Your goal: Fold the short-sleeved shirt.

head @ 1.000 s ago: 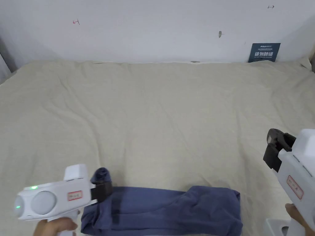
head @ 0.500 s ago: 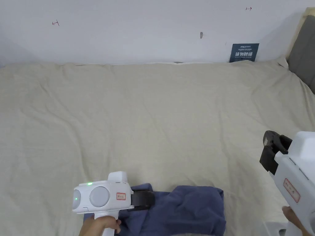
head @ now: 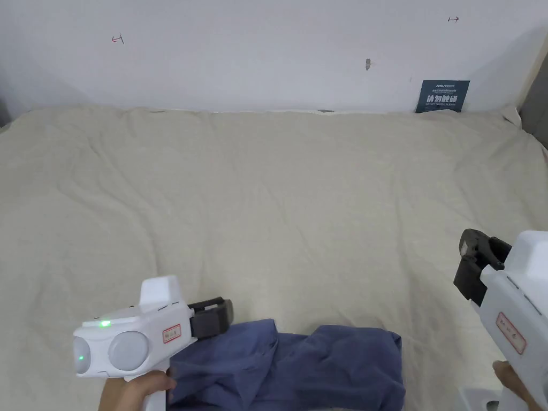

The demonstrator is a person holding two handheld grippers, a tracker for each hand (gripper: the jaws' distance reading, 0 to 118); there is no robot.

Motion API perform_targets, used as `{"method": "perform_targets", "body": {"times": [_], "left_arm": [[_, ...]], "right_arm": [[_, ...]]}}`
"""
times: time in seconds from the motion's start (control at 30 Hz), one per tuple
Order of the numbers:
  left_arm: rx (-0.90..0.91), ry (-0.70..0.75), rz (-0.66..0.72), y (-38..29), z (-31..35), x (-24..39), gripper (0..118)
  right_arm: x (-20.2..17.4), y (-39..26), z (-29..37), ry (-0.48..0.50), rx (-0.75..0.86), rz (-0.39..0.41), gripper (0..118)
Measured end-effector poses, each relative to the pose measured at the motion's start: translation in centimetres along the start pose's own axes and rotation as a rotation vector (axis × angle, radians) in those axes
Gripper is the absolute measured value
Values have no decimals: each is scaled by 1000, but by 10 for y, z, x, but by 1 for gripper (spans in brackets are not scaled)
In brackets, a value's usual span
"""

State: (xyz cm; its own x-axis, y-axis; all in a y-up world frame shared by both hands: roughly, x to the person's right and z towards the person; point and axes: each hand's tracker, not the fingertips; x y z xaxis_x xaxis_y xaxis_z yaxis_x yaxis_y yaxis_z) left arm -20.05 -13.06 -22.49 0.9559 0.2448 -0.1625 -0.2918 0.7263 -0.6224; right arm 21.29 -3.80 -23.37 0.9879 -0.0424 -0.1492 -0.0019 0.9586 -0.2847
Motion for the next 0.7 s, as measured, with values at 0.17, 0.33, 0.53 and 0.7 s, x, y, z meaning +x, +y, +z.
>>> {"method": "perform_targets", "body": {"times": [0.17,0.33,0.53,0.7], "left_arm": [[-50,87,-151,-11,-19,-8,0],[-137,64,-205,-41,-46,1,0],[-251,-40,-246,-78,-76,38,0],[-283,-117,-278,-97,-78,74,0]], "right_arm": [[-4,0,0,11,1,-4,2],[-4,-1,0,16,-4,-6,2],[5,-2,4,6,-9,-8,2],[16,-2,7,-24,-9,-11,2]]}}
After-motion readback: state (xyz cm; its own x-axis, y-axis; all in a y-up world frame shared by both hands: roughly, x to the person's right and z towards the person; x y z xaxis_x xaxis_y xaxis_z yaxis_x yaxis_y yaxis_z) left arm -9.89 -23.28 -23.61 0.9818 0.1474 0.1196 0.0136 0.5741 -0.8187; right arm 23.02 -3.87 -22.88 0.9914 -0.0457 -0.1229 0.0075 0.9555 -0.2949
